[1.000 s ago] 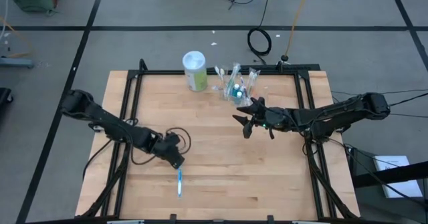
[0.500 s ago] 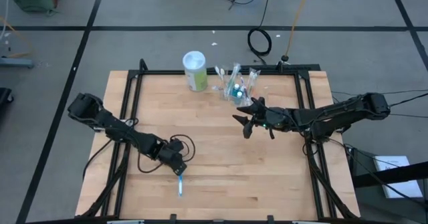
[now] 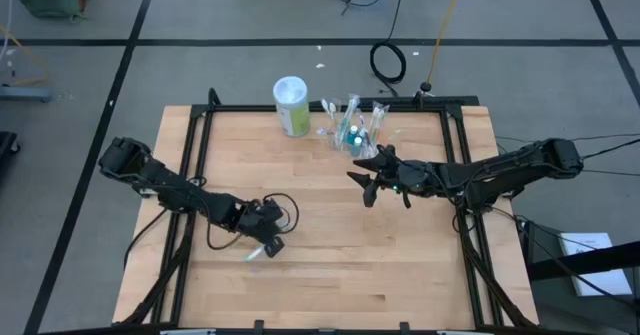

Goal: Pick & Place toothbrushing station
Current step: Put the blue toothbrush into the transparent organizer

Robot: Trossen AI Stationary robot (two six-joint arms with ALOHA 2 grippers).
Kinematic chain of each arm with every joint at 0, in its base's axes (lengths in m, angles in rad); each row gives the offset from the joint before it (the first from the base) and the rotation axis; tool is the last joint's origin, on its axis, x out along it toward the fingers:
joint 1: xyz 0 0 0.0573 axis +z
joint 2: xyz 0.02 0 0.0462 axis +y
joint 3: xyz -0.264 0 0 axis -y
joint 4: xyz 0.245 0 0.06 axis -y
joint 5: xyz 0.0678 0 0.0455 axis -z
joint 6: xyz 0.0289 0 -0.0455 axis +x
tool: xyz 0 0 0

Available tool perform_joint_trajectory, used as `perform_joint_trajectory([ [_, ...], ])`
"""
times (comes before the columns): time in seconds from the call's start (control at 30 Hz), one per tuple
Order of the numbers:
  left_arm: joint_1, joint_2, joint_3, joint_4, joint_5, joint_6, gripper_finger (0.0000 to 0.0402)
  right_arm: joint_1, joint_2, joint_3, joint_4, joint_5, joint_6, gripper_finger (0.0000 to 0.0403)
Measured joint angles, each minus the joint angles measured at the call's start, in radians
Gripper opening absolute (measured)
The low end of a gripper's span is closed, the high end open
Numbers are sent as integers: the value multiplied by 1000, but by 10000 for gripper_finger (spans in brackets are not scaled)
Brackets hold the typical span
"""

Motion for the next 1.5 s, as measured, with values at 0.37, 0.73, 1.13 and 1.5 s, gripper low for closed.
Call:
perform_joint_trajectory([
  [0.37,96,-257,6,285,-125,394,5,-2,229,0,477,-70,-129,183],
  [0.73,124,-373,3,573,-128,711,4,-15,509,122,763,-300,-196,183],
  [1.13,135,-363,2,546,-118,709,9,-3,610,227,768,-366,-208,183],
  [1.5,118,-376,2,503,-89,725,12,-3,609,227,748,-370,-114,183],
])
